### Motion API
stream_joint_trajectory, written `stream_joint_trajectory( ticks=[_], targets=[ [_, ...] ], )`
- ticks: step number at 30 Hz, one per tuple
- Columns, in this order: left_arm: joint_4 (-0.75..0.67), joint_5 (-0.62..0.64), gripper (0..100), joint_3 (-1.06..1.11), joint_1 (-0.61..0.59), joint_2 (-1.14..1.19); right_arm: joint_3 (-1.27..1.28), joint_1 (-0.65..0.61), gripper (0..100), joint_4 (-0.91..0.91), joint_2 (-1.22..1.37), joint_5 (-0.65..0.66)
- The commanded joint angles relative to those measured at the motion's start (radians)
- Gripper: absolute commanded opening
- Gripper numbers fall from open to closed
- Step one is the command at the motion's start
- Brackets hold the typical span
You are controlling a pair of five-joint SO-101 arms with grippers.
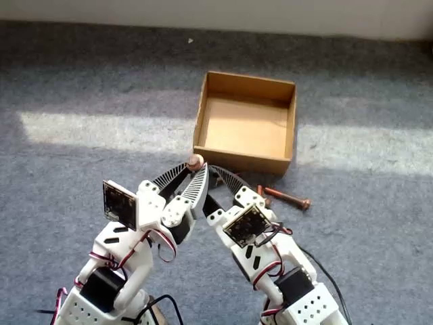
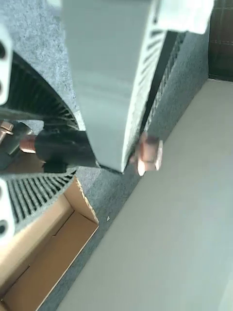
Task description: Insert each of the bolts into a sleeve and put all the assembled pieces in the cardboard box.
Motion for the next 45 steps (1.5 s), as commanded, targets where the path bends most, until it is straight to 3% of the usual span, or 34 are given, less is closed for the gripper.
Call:
stream_joint_trajectory(
  ticks=[1,8,17,25,29,35,38,45],
  targets=[
    [0.068,-0.025,12,-0.047,0.021,0.001,0.116,0.042,0.6,0.031,-0.016,0.002],
    [0.074,-0.026,12,-0.05,0.021,-0.001,0.116,0.056,0.6,0.065,-0.016,0.002],
    [0.075,-0.026,12,-0.041,0.018,-0.001,0.114,0.274,0.6,0.007,-0.016,-0.155],
    [0.198,-0.029,11,-0.042,0.008,-0.002,0.114,0.36,0.6,0.01,-0.008,-0.169],
    [0.269,-0.034,11,-0.042,-0.088,-0.002,0.114,0.387,0.6,0.024,-0.008,-0.213],
    [0.288,-0.195,8,0.039,-0.318,-0.002,0.114,0.39,0.6,0.079,-0.016,-0.229],
    [0.293,-0.264,0,0.099,-0.364,-0.002,0.114,0.389,0.6,0.088,-0.016,-0.229],
    [0.318,-0.324,1,0.16,-0.503,-0.001,0.111,0.395,0.6,0.145,-0.016,-0.229]
  ],
)
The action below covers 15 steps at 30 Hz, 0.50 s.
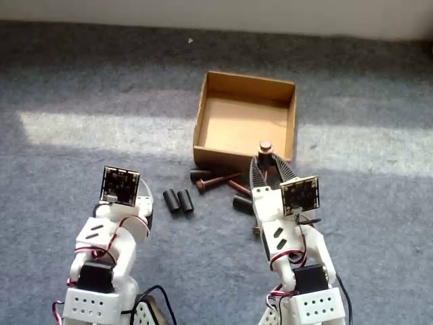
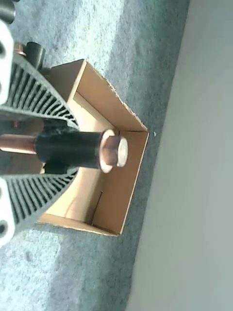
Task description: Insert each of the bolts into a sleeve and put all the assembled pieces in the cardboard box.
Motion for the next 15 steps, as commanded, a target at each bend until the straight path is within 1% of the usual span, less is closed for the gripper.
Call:
stream_joint_trajectory(
  ticks=[1,3,6,9,13,15],
  targets=[
    [0.029,-0.029,1,0.024,-0.094,-0.015,0.111,0.013,0.6,0.07,-0.015,-0.011],
    [0.038,-0.028,1,0.024,-0.114,-0.007,0.096,0.012,0.6,0.14,-0.016,-0.011],
    [0.089,-0.028,1,0.024,-0.117,-0.013,-0.035,0.005,0.6,0.282,-0.007,-0.011],
    [0.092,-0.029,1,0.024,-0.122,-0.013,-0.171,0.005,0.6,0.384,-0.005,-0.011],
    [0.092,-0.029,1,0.024,-0.122,-0.013,-0.315,0.005,0.5,0.43,0.001,-0.011],
    [0.092,-0.029,1,0.024,-0.122,-0.012,-0.384,0.005,0.5,0.43,0.058,-0.011]
  ],
)
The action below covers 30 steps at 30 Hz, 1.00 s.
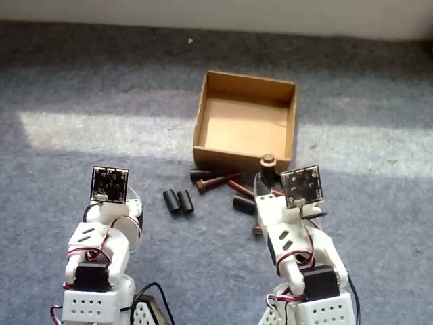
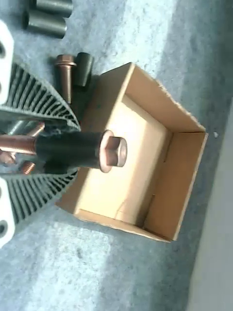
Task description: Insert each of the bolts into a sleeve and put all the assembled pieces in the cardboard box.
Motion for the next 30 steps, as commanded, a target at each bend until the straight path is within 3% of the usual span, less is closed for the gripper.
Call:
stream_joint_trajectory(
  ticks=[1,18,30],
  targets=[
    [0.005,-0.018,1,0.024,-0.019,-0.005,-0.189,0.005,0.5,0.002,0.101,-0.011],
    [0.005,-0.018,1,0.024,-0.019,-0.004,-1.03,0.076,0.6,-0.028,1.27,-0.011],
    [0.005,-0.018,1,0.024,-0.019,-0.004,-1.302,0.104,0.9,-0.042,1.817,-0.009]
  ],
)
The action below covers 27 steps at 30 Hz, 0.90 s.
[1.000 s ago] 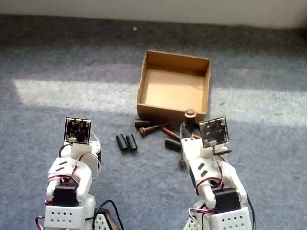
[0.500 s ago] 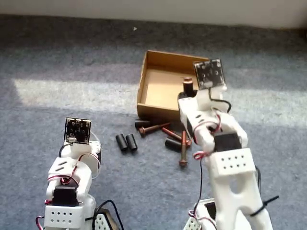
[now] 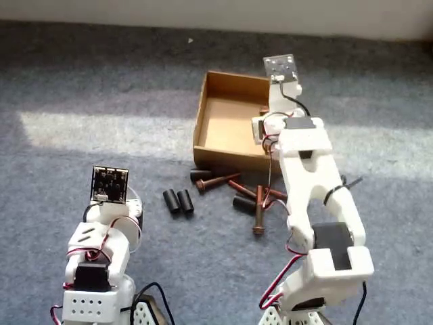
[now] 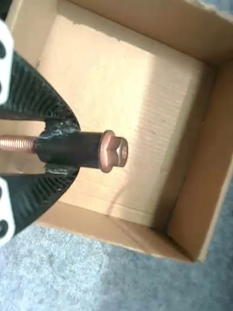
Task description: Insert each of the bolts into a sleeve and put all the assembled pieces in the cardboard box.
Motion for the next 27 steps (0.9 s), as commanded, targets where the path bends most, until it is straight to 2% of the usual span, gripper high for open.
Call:
stream_joint_trajectory(
  ticks=[1,5,10,20,27],
  targets=[
    [0.005,-0.018,1,0.024,-0.019,-0.004,-0.111,0.016,0.9,-0.033,0.051,-0.008],
    [0.005,-0.018,1,0.024,-0.019,-0.004,-0.145,0.016,1.5,-0.031,0.117,-0.006],
    [0.005,-0.018,1,0.024,-0.019,-0.004,-0.156,0.016,9.5,-0.031,0.183,-0.006],
    [0.005,-0.018,1,0.024,-0.019,-0.004,-0.156,0.016,10.4,-0.025,0.2,-0.006],
    [0.005,-0.018,1,0.024,-0.019,-0.004,-0.239,0.015,10.4,0.265,-0.018,-0.006]
  ],
)
